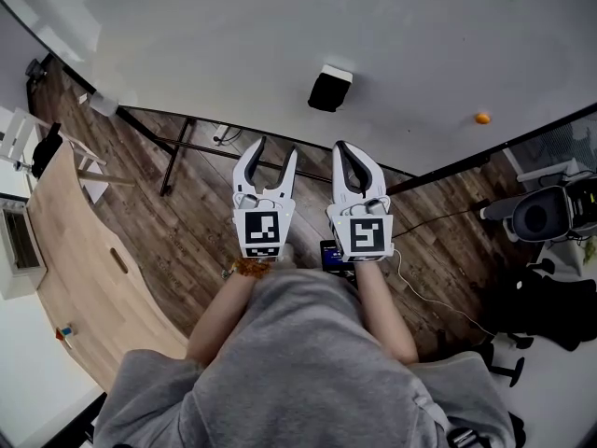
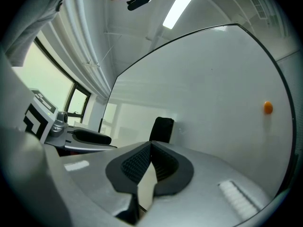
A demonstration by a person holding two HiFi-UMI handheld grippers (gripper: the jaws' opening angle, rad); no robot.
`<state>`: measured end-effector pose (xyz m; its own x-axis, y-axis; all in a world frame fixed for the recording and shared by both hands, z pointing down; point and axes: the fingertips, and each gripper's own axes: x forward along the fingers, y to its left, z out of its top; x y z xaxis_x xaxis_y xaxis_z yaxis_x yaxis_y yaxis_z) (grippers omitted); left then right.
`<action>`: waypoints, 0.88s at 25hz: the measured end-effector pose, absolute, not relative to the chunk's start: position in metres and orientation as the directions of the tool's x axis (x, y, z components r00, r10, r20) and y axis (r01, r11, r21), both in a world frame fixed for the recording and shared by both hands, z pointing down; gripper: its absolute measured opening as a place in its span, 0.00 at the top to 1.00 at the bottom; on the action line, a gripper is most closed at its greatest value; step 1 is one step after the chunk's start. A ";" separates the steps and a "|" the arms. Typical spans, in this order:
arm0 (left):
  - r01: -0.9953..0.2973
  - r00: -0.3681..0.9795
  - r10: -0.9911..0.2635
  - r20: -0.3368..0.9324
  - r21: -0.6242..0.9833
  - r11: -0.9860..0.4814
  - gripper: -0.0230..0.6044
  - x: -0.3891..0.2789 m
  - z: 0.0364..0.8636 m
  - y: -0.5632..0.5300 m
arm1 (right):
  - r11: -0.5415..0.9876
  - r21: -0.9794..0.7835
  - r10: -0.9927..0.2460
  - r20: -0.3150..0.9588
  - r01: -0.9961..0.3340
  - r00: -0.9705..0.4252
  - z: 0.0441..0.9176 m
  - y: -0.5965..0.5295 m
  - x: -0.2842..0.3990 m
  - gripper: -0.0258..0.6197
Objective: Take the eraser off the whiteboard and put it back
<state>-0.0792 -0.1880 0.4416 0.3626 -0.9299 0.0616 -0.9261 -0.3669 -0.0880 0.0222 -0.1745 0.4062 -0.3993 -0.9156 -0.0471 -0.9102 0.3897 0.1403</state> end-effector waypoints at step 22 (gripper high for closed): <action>-0.922 0.382 -0.924 0.034 -0.062 -0.383 0.74 -0.093 0.442 -0.165 | 0.414 0.151 -0.905 -0.040 -0.898 -0.424 0.409 -0.159 -0.002 0.94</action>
